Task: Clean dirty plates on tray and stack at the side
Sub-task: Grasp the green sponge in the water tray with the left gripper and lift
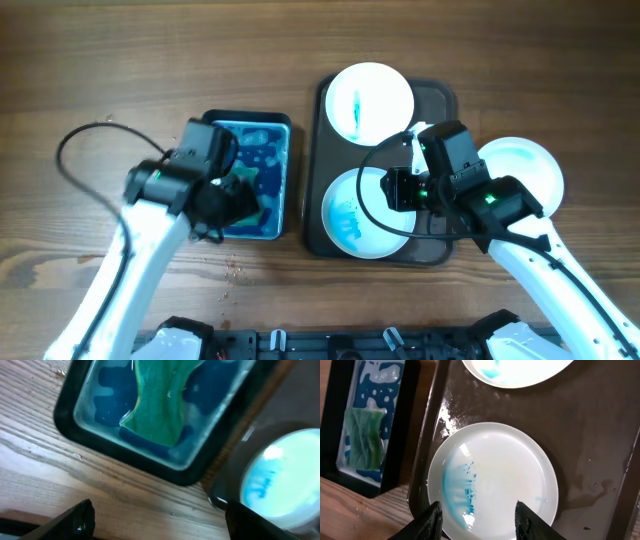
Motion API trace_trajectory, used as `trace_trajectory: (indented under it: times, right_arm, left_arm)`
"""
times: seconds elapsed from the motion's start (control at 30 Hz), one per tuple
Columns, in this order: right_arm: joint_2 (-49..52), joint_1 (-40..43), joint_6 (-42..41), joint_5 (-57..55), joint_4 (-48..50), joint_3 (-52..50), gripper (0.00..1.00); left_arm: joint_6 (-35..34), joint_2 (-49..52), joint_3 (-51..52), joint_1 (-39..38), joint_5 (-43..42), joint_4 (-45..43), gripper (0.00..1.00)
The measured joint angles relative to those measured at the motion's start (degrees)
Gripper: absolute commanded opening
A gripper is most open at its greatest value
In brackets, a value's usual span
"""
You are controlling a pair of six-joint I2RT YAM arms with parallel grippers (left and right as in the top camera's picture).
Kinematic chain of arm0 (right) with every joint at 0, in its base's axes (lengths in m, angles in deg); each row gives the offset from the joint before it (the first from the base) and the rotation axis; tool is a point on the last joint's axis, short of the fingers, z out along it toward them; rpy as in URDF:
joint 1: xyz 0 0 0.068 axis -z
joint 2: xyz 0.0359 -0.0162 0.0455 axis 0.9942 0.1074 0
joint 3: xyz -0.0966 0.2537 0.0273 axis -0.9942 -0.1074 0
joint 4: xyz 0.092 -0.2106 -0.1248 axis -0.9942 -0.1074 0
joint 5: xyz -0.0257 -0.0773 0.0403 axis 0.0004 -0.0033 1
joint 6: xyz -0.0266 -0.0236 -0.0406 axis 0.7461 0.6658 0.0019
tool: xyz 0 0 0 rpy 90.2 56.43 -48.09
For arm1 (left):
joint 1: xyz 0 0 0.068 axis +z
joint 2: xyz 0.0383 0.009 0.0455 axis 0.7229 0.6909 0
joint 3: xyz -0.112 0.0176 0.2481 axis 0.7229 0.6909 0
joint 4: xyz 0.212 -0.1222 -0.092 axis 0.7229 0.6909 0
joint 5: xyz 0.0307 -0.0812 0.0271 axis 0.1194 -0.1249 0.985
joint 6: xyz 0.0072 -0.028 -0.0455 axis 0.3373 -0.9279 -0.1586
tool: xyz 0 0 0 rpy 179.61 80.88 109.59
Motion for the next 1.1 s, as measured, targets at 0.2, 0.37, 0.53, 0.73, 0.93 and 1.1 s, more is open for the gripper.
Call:
trace_trajectory:
  times: [0.2, 0.37, 0.53, 0.73, 0.93, 1.1]
  right_arm:
    - [0.0, 0.0, 0.0, 0.0, 0.0, 0.0, 0.49]
    - [0.0, 0.0, 0.0, 0.0, -0.04, 0.0, 0.49]
    - [0.0, 0.0, 0.0, 0.02, -0.02, 0.0, 0.49]
    - [0.0, 0.0, 0.0, 0.02, 0.0, 0.0, 0.48]
    - [0.0, 0.0, 0.0, 0.02, 0.0, 0.0, 0.49]
    - [0.0, 0.0, 0.0, 0.0, -0.02, 0.0, 0.49]
  left_arm:
    - [0.26, 11.02, 0.02, 0.0, 1.09, -5.31, 0.67]
    - [0.72, 20.44, 0.13, 0.02, 1.53, -8.96, 0.3]
    - [1.29, 28.24, 0.92, 0.0, 1.9, -12.28, 0.04]
    - [1.44, 29.0, 0.7, 0.02, 1.92, -12.46, 0.13]
    - [1.92, 25.11, -2.1, 1.29, 2.1, -9.77, 0.74]
    - [3.3, 20.48, -3.93, 2.08, 4.57, -11.74, 0.76]
